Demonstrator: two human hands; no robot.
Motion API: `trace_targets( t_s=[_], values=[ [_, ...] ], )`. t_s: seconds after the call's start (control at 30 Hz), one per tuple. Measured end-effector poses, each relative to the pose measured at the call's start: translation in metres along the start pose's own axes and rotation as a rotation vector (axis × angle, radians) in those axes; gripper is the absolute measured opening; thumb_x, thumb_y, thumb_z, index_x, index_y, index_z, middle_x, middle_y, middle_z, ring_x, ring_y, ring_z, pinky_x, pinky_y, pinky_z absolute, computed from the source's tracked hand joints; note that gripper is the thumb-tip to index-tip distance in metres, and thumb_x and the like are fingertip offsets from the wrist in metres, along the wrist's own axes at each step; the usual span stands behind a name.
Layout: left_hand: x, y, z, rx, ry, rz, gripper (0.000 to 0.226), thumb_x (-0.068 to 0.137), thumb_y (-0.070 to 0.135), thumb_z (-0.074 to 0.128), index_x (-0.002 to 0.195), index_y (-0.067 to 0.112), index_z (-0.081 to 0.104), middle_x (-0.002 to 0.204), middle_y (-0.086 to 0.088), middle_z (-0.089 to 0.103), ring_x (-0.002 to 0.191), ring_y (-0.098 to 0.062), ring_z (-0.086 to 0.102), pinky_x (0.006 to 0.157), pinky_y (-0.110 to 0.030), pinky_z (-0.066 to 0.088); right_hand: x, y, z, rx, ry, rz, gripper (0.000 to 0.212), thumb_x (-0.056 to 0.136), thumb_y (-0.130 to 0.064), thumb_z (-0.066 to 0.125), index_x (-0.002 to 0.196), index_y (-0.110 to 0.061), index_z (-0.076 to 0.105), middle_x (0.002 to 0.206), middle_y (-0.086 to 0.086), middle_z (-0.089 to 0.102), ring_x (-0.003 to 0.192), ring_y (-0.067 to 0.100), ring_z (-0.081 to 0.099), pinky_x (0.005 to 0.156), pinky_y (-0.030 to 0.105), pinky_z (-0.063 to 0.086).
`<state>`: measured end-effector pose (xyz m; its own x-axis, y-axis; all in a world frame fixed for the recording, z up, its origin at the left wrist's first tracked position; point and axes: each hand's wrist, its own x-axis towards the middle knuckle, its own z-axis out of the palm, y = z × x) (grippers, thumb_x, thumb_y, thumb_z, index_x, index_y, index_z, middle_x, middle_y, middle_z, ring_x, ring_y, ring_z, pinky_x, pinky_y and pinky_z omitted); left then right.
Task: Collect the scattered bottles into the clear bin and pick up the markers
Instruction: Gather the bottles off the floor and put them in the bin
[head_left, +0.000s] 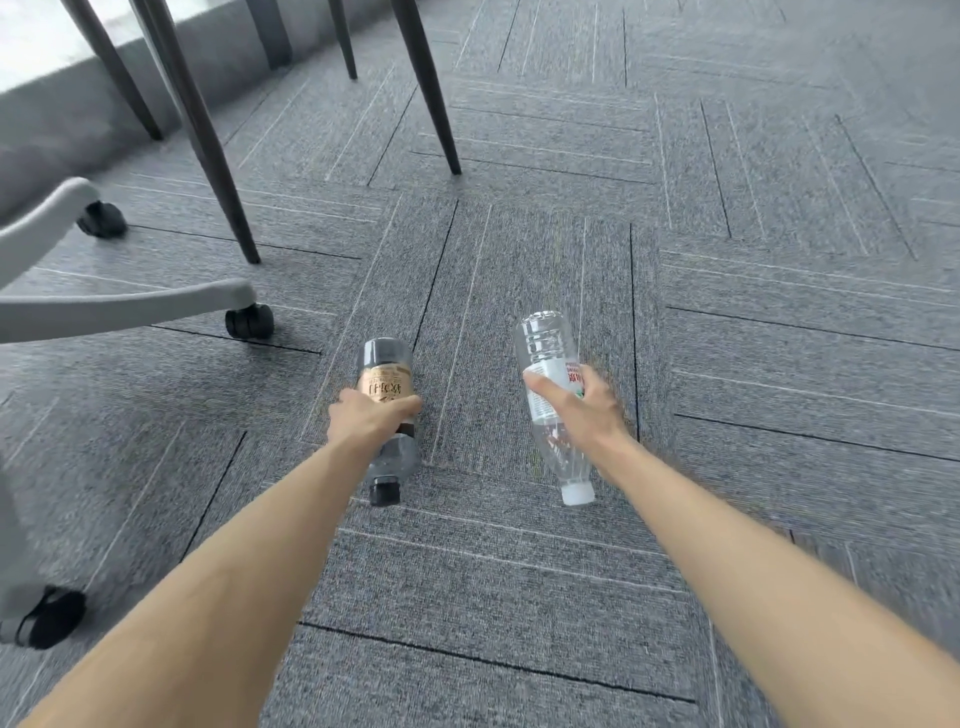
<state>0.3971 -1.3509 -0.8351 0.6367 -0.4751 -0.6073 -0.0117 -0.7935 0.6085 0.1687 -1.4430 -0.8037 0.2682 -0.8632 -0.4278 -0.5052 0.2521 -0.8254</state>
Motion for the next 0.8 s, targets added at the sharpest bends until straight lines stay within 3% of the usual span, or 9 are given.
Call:
trace_targets(
  t_s=[0.1, 0.27, 0.43, 0.57, 0.63, 0.73, 0.8],
  values=[
    [-0.022, 0.003, -0.005, -0.074, -0.044, -0.002, 0.053, 0.073, 0.031, 0.079, 0.111, 0.003, 0.054, 0.091, -0.014, 0.069, 0.074, -0.023, 0.067, 0.077, -0.042, 0.06, -0.012, -0.006, -0.008, 0.038, -0.015, 0.028, 0.057, 0.087, -0.054, 0.064, 0.131, -0.022, 0.048, 0.107, 0.003, 0.064, 0.086, 0.018, 0.064, 0.062, 0.025, 0.045],
    [-0.102, 0.027, -0.035, -0.18, -0.017, -0.012, 0.066, 0.069, 0.039, 0.081, 0.119, 0.009, 0.05, 0.099, -0.011, 0.068, 0.082, -0.024, 0.071, 0.074, -0.043, 0.061, -0.074, -0.05, -0.043, 0.083, -0.059, 0.096, 0.05, 0.088, -0.049, 0.065, 0.125, -0.021, 0.048, 0.098, -0.006, 0.059, 0.075, 0.007, 0.057, 0.056, 0.023, 0.042],
    [-0.216, 0.09, -0.076, -0.246, -0.076, -0.012, 0.056, 0.073, 0.033, 0.077, 0.117, 0.009, 0.053, 0.098, -0.012, 0.07, 0.084, -0.024, 0.071, 0.074, -0.041, 0.061, -0.156, -0.144, -0.093, 0.151, -0.073, 0.137, 0.054, 0.086, -0.046, 0.069, 0.129, -0.018, 0.051, 0.101, -0.001, 0.065, 0.082, 0.014, 0.065, 0.065, 0.028, 0.05],
    [-0.308, 0.146, -0.121, -0.248, -0.116, -0.037, 0.081, 0.049, 0.047, 0.076, 0.117, 0.01, 0.054, 0.099, -0.012, 0.07, 0.084, -0.025, 0.072, 0.066, -0.041, 0.062, -0.22, -0.227, -0.141, 0.193, -0.043, 0.159, 0.037, 0.089, -0.042, 0.068, 0.117, -0.025, 0.051, 0.092, -0.013, 0.058, 0.074, -0.003, 0.054, 0.057, 0.017, 0.04],
    [-0.353, 0.174, -0.144, -0.248, -0.145, -0.033, 0.082, 0.047, 0.048, 0.076, 0.116, 0.01, 0.054, 0.098, -0.012, 0.071, 0.082, -0.023, 0.072, 0.067, -0.044, 0.062, -0.253, -0.271, -0.162, 0.191, -0.057, 0.157, 0.032, 0.091, -0.041, 0.066, 0.111, -0.029, 0.043, 0.088, -0.018, 0.051, 0.071, -0.007, 0.045, 0.056, 0.013, 0.037],
    [-0.413, 0.213, -0.181, -0.244, -0.137, -0.035, 0.073, 0.055, 0.043, 0.078, 0.115, 0.009, 0.055, 0.094, -0.012, 0.07, 0.074, -0.02, 0.07, 0.064, -0.042, 0.062, -0.299, -0.326, -0.183, 0.208, -0.074, 0.164, 0.037, 0.087, -0.045, 0.07, 0.111, -0.028, 0.047, 0.104, -0.009, 0.064, 0.079, 0.0, 0.055, 0.064, 0.021, 0.044],
    [-0.449, 0.233, -0.204, -0.256, -0.116, -0.052, 0.077, 0.053, 0.044, 0.078, 0.117, 0.009, 0.054, 0.093, -0.011, 0.07, 0.072, -0.019, 0.07, 0.059, -0.038, 0.061, -0.327, -0.363, -0.197, 0.211, -0.066, 0.155, 0.041, 0.086, -0.047, 0.07, 0.113, -0.025, 0.049, 0.1, -0.009, 0.063, 0.079, 0.002, 0.057, 0.063, 0.021, 0.044]
  ],
)
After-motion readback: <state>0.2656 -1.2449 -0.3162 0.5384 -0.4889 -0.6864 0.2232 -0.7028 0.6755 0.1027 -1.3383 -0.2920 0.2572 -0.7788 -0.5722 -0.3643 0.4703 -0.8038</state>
